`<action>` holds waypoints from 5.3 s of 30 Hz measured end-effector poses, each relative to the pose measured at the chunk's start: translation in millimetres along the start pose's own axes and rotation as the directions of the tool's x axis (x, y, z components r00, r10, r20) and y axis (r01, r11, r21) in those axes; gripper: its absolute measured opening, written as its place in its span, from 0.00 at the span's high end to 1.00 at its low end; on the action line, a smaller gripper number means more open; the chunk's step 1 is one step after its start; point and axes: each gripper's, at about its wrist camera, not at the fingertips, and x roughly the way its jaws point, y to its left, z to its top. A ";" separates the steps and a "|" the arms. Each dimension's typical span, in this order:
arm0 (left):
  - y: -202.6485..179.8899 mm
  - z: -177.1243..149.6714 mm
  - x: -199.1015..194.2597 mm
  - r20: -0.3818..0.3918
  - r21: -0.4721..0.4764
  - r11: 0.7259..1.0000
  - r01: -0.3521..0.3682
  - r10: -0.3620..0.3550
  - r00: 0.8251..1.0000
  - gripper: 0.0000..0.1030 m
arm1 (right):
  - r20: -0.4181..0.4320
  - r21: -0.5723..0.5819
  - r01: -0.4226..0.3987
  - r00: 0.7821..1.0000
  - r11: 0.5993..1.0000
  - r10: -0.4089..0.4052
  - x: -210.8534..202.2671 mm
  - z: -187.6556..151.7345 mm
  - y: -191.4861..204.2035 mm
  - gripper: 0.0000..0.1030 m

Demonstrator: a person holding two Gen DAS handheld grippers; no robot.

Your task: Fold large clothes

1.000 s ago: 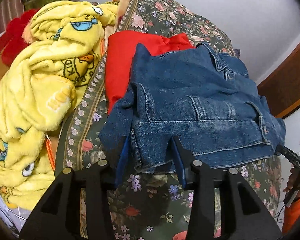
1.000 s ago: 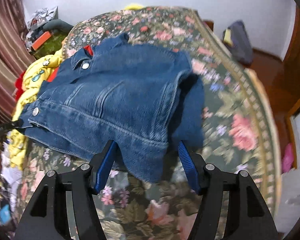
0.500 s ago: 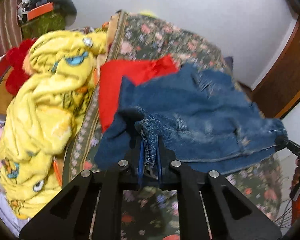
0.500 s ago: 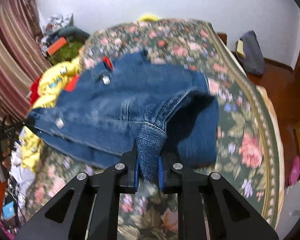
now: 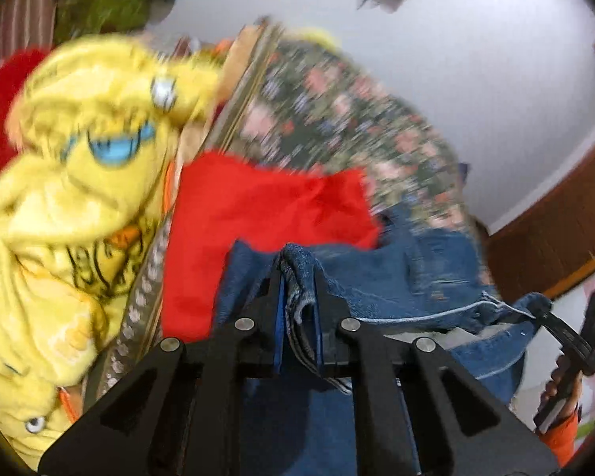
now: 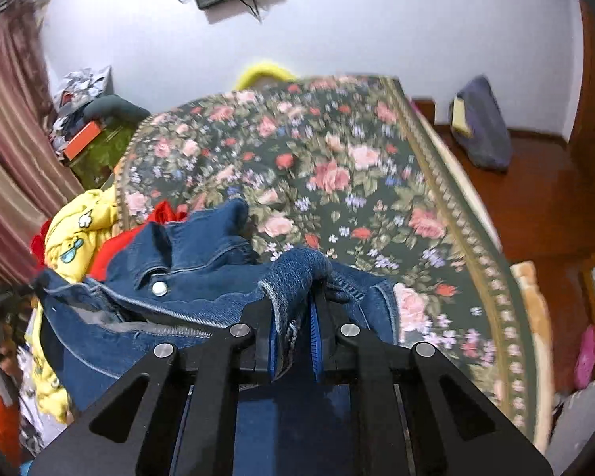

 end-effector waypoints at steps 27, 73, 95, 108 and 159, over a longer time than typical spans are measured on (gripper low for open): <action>-50.4 -84.0 -24.4 -0.033 0.395 0.908 -0.138 0.164 0.986 0.52 | -0.101 -0.283 0.078 0.989 0.956 -0.111 -27.2 -75.8 44.7 0.47; -81.0 -110.2 16.5 -0.066 0.473 0.871 -0.134 0.187 0.980 0.32 | -0.189 -0.351 0.013 0.978 0.936 -0.084 36.9 -94.1 129.5 0.27; 25.6 -123.4 -34.5 0.103 0.322 0.865 -0.384 0.372 0.923 0.15 | -0.088 -0.102 0.233 0.966 0.967 -0.243 -32.1 -103.5 17.4 0.17; 55.5 -131.7 -47.4 -0.054 -0.044 0.998 -0.035 0.033 0.998 0.15 | -0.027 -0.183 0.178 0.982 0.967 -0.185 -37.9 -104.2 59.5 0.17; -96.9 -98.6 -113.2 0.335 0.197 0.974 -0.108 0.037 0.941 0.78 | -0.175 -0.421 0.008 0.980 0.907 -0.089 38.2 -132.1 177.1 0.14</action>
